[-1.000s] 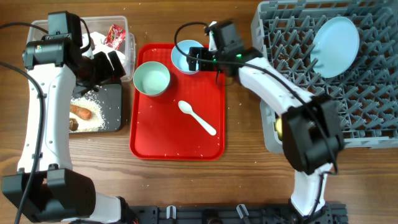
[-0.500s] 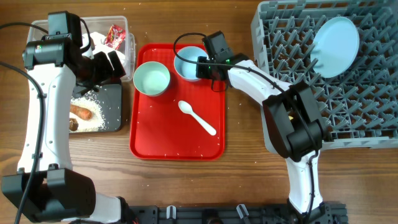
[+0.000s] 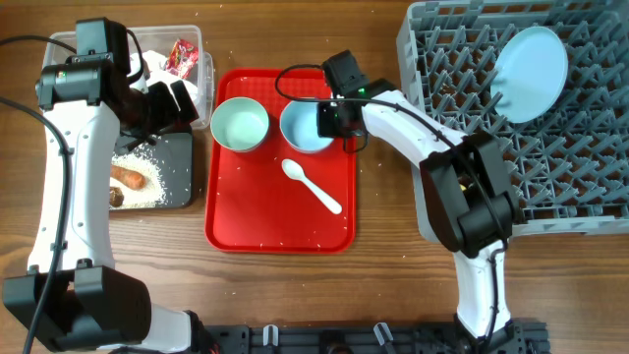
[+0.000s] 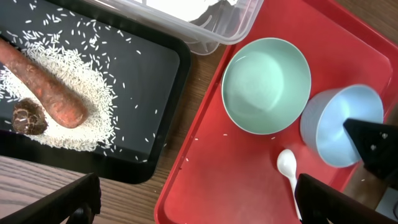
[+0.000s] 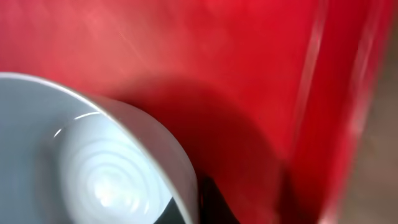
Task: Sort waste into correct bins and load items into the dishwasher rack
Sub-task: 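Grasp the light-blue bowl on the red tray with the right gripper, then carry the light-blue bowl right and set it in the dish rack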
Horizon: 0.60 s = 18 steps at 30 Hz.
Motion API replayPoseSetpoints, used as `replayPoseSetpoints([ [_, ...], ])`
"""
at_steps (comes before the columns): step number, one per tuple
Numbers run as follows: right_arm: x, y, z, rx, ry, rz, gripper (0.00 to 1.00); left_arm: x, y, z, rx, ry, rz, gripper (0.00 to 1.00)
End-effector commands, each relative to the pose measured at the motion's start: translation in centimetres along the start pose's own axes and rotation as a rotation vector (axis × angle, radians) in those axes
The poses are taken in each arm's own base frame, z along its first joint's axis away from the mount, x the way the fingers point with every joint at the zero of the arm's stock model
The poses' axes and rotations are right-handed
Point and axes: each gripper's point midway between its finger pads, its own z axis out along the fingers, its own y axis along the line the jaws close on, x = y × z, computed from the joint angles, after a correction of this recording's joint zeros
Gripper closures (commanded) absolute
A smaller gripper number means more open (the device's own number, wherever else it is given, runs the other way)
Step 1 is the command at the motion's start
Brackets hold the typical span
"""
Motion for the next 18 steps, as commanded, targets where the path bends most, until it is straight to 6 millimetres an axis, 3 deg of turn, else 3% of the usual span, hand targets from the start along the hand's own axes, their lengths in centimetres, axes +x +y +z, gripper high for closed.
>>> replayPoseSetpoints([
  [1,-0.5,-0.5,-3.5,0.008,-0.024,-0.05,0.96,0.0,0.2,0.1,-0.008,0.002,-0.003,0.0],
  [6,-2.3,-1.7,-11.7,0.108,-0.166,-0.065,0.96,-0.1,0.3,0.1,-0.008,0.002,-0.003,0.0],
  [8,-4.0,-4.6,-18.4,0.288,-0.343,-0.024,0.96,-0.1,0.2,0.1,-0.008,0.002,-0.003,0.0],
  [10,-5.3,-7.6,-23.8,0.483,-0.502,0.025,0.96,-0.1,0.2,0.1,-0.008,0.002,-0.003,0.0],
  [12,-6.1,-11.4,-30.6,0.764,-0.69,0.098,0.96,-0.2,0.2,0.1,-0.008,-0.002,-0.003,0.0],
  [14,-6.9,-13.9,-35.1,0.993,-0.768,0.081,0.96,-0.1,0.2,0.1,-0.006,-0.001,-0.001,0.0],
  [15,-7.5,-14.9,-36.1,1.069,-0.762,0.052,0.96,-0.1,0.1,0.1,-0.006,-0.002,-0.001,0.0],
  [18,-9.1,-18.2,-36.2,1.164,-0.712,0.024,0.96,-0.1,0.2,0.1,-0.006,-0.001,-0.001,0.0],
])
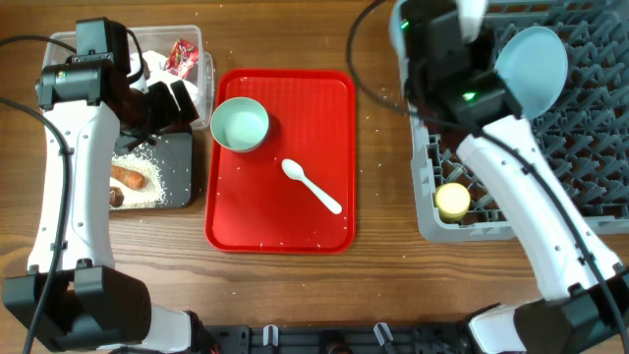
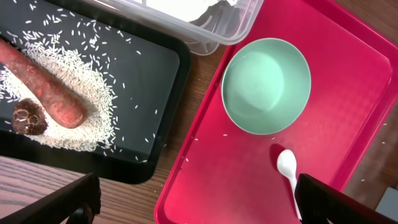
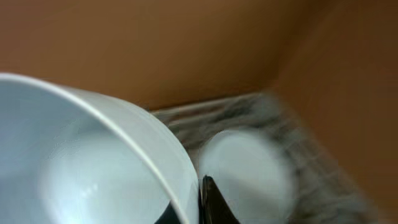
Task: Sort waste into correct bins and load items into the dishwasher rack
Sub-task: 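Carry the light-blue bowl right and set it in the dish rack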
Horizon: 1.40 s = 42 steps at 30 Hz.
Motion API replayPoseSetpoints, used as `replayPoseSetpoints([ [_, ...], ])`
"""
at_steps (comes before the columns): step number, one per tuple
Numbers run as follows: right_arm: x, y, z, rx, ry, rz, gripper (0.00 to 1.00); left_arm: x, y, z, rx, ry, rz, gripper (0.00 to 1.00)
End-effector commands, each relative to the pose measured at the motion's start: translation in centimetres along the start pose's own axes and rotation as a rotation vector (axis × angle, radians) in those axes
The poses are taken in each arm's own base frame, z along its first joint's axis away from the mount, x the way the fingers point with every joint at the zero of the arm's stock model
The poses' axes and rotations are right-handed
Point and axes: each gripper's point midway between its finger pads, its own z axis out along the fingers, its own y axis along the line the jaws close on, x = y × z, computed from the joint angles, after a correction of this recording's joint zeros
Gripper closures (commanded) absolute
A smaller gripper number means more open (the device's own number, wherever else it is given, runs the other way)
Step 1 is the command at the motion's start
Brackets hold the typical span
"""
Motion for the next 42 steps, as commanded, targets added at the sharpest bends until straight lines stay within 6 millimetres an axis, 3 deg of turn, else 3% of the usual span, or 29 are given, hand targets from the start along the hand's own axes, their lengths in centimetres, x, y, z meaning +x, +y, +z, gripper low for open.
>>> replayPoseSetpoints([
  [1,1.0,-4.6,4.3,0.279,0.051,-0.245,0.96,-0.1,0.2,0.1,-0.006,-0.001,-0.001,0.0],
  [5,2.3,-4.8,8.4,0.334,0.099,-0.377,0.96,-0.1,0.2,0.1,-0.006,-0.001,-0.001,0.0],
  [9,4.0,-2.5,11.7,0.341,0.126,-0.526,0.96,-0.1,0.2,0.1,-0.006,-0.001,-0.001,0.0],
  [19,10.1,1.8,16.0,0.312,0.219,-0.72,0.96,-0.1,0.2,0.1,-0.006,-0.001,-0.001,0.0],
  [28,12.2,2.7,17.2,0.305,0.249,-0.756,0.96,-0.1,0.2,0.1,-0.006,-0.001,-0.001,0.0],
  [34,12.7,5.4,15.3,0.248,0.249,-0.888,0.95,-0.1,0.2,0.1,-0.006,-0.001,-0.001,0.0],
  [37,13.4,7.2,13.8,0.206,0.254,-0.983,0.79,-0.1,0.2,0.1,-0.006,-0.001,-0.001,0.0],
  [40,13.6,8.1,13.0,0.188,0.249,-1.011,0.73,-0.1,0.2,0.1,-0.006,-0.001,-0.001,0.0],
  [41,13.7,8.3,12.8,0.183,0.251,-1.024,0.66,-0.1,0.2,0.1,-0.006,-0.001,-0.001,0.0],
  [42,13.9,8.5,12.4,0.18,0.255,-1.047,0.52,-0.1,0.2,0.1,-0.006,-0.001,-0.001,0.0],
])
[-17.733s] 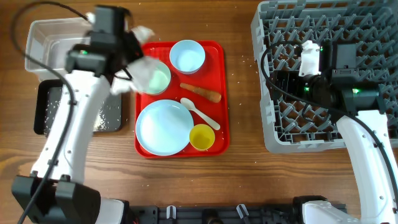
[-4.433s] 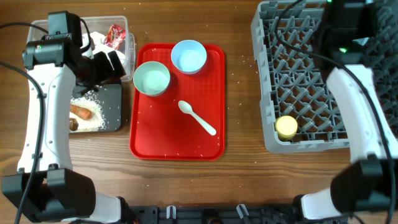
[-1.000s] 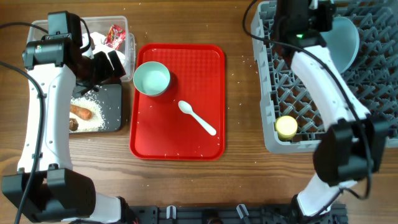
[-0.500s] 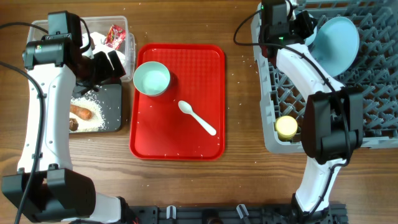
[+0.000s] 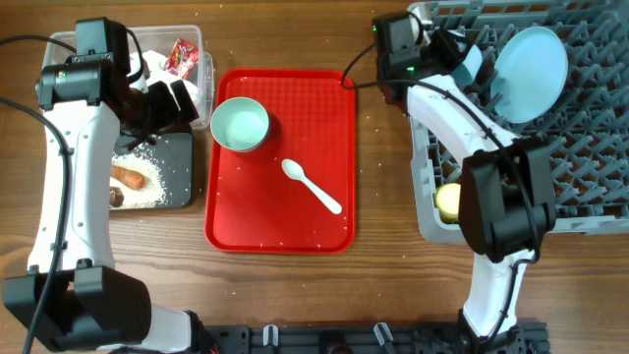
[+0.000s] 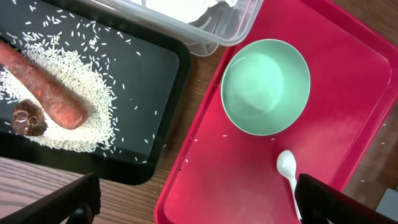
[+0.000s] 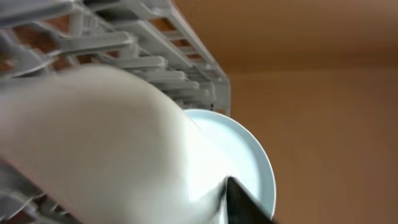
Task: Sort waste into correct bins and load items into the dishwasher rack
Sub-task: 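Carry the light-blue bowl right and set it in the dish rack, then grasp the mint bowl on the red tray with the right gripper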
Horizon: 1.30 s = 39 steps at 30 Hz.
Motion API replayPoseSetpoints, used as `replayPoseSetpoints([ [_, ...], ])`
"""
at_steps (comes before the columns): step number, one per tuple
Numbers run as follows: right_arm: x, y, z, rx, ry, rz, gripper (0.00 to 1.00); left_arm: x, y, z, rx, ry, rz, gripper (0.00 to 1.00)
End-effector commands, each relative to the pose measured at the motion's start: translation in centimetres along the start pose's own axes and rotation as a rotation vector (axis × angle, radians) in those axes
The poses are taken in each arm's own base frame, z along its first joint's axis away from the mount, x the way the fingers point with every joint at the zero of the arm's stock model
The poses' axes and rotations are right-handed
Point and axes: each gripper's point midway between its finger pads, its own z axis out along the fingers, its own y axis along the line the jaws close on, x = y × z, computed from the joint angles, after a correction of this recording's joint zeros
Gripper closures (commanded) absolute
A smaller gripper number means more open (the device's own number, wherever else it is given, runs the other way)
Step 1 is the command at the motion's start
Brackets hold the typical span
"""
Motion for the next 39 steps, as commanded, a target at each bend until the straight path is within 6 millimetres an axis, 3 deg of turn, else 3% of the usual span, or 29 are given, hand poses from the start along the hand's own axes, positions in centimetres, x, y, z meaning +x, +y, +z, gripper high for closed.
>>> replayPoseSetpoints([
  [1,-0.1,2.3,-0.6,-0.02,-0.004,-0.079,0.25,0.0,0.2,0.1,-0.007,0.002,-0.001,0.0],
  [4,-0.3,1.3,-1.7,0.03,0.003,-0.066,0.0,0.0,0.2,0.1,-0.007,0.002,-0.001,0.0],
  [11,-1.8,-3.1,-6.3,0.012,-0.117,0.193,0.0,0.0,0.2,0.1,-0.007,0.002,-0.001,0.0],
  [13,-3.3,-3.5,-9.8,-0.143,-0.253,0.27,0.0,0.0,0.2,0.1,-0.007,0.002,-0.001,0.0],
  [16,-4.8,-1.4,-15.0,-0.44,-0.421,0.296,0.0,0.0,0.2,0.1,-0.007,0.002,-0.001,0.0],
  [19,-5.3,2.4,-22.2,-0.852,-0.604,0.195,0.01,0.0,0.2,0.1,-0.007,0.002,-0.001,0.0],
  [20,-5.3,3.5,-24.2,-0.979,-0.644,0.178,0.09,0.0,0.2,0.1,-0.007,0.002,-0.001,0.0],
  [22,-5.4,5.0,-26.7,-1.193,-0.609,0.283,0.13,0.0,0.2,0.1,-0.007,0.002,-0.001,0.0],
  [23,-5.5,5.7,-27.1,-1.249,-0.566,0.335,0.2,0.0,0.2,0.1,-0.007,0.002,-0.001,0.0],
  [25,-5.8,6.7,-27.1,-1.319,-0.465,0.46,0.21,0.0,0.2,0.1,-0.007,0.002,-0.001,0.0],
  [28,-6.2,9.9,-27.9,-1.428,-0.325,0.557,0.26,0.0,0.2,0.1,-0.007,0.002,-0.001,0.0],
  [35,-8.8,19.6,-30.8,-1.535,-0.151,0.679,0.33,0.0,0.2,0.1,-0.007,0.002,-0.001,0.0],
  [39,-9.5,23.9,-32.0,-1.57,-0.102,0.724,0.4,0.0,0.2,0.1,-0.007,0.002,-0.001,0.0],
])
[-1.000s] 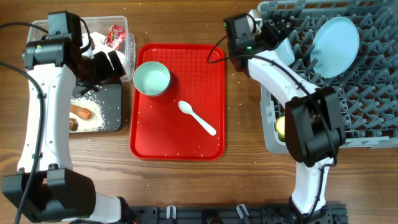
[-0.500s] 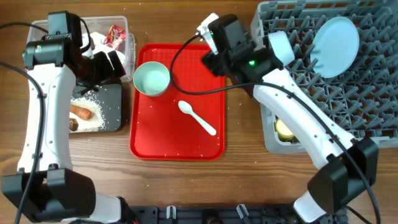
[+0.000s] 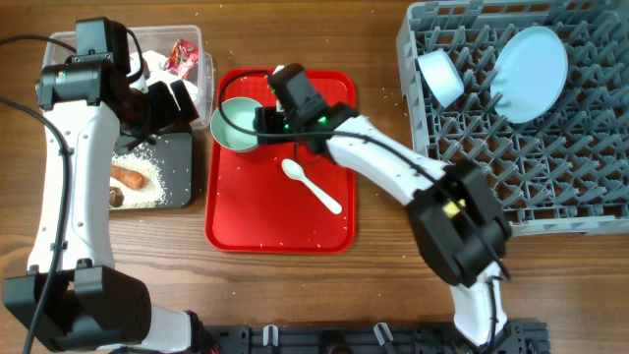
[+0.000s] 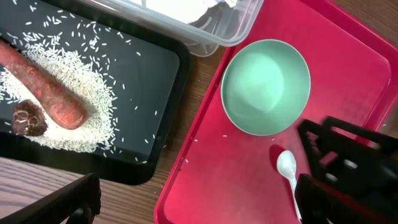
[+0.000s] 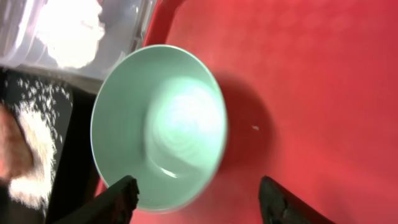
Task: Sort waste into correct bins and load items into the dishwasher rack
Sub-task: 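Grasp the mint bowl on the red tray with the right gripper, then carry the mint bowl into the dish rack and release it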
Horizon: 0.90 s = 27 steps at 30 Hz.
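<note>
A green bowl [image 3: 239, 125] [image 4: 265, 86] [image 5: 158, 124] stands at the red tray's [image 3: 280, 231] far left corner. A white spoon [image 3: 312, 186] [image 4: 288, 168] lies mid-tray. My right gripper [image 3: 267, 120] [image 5: 202, 199] is open just above the tray, its fingers [image 5: 121, 199] straddling the bowl's near rim. The light-blue bowl [image 3: 441, 77] rests on its side in the grey dishwasher rack [image 3: 491, 197], next to a blue plate [image 3: 531, 59]. My left gripper [image 3: 162, 103] [image 4: 196, 205] hangs open and empty above the black tray's [image 4: 155, 74] edge.
The black tray holds rice, a carrot [image 4: 43, 87] and a dark lump [image 4: 28, 118]. Behind it a clear bin [image 3: 187, 54] holds a red wrapper and white waste. The rack fills the right side of the table.
My right gripper was at the rack's far left corner with the light-blue bowl. That bowl now lies in the rack, and the gripper is open over the green bowl. The left arm is unmoved.
My right gripper was shut on the light-blue bowl on the tray beside the green one. Then it held the bowl high, off the tray, then at the rack's corner. Now the bowl lies in the rack and the gripper is back at the tray, open.
</note>
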Motion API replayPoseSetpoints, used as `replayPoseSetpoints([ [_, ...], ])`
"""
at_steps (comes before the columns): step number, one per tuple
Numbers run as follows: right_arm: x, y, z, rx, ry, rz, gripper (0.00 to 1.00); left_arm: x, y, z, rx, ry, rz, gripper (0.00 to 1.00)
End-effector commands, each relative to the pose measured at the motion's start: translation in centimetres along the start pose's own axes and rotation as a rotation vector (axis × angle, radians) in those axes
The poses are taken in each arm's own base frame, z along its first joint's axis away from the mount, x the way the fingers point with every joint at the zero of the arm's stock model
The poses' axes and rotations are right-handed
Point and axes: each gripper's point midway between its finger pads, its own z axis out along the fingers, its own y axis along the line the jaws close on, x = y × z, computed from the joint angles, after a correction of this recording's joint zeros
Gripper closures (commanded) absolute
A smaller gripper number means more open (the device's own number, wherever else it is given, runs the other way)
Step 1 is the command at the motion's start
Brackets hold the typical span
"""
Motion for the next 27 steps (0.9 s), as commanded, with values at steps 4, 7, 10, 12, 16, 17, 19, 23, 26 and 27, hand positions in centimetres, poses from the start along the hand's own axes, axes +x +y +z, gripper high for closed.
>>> replayPoseSetpoints([
  [4,3.5,-1.1,4.3,0.046,0.057,0.119,0.55,0.0,0.2,0.2,-0.008,0.003,-0.001,0.0],
  [7,4.5,-1.8,5.1,0.066,0.084,0.123,0.65,0.0,0.2,0.1,-0.007,0.002,-0.001,0.0],
  [10,4.5,-1.9,5.1,0.069,0.085,0.123,0.9,0.0,0.2,0.1,-0.007,0.003,-0.001,0.0],
  [12,3.9,-1.9,4.6,0.065,0.074,0.126,0.96,0.0,0.2,0.1,-0.007,0.002,-0.001,0.0],
  [16,0.4,-2.1,0.2,0.072,0.014,0.101,0.96,0.0,0.2,0.2,-0.007,0.003,-0.001,0.0],
  [17,-0.9,-2.2,-1.7,0.078,-0.012,0.082,0.96,0.0,0.2,0.2,-0.008,0.003,-0.001,0.0],
  [19,-3.5,-2.9,-6.8,0.122,-0.075,0.049,0.96,0.0,0.2,0.1,-0.007,0.002,-0.001,0.0],
  [23,-6.5,-7.7,-21.0,0.421,-0.246,0.019,0.95,0.0,0.2,0.1,-0.007,0.002,-0.001,0.0],
  [26,-6.2,-14.1,-32.8,0.815,-0.383,0.049,0.96,0.0,0.2,0.1,-0.007,0.002,-0.001,0.0],
  [27,-5.4,-16.3,-36.8,0.975,-0.421,0.076,0.96,0.0,0.2,0.1,-0.007,0.003,-0.001,0.0],
])
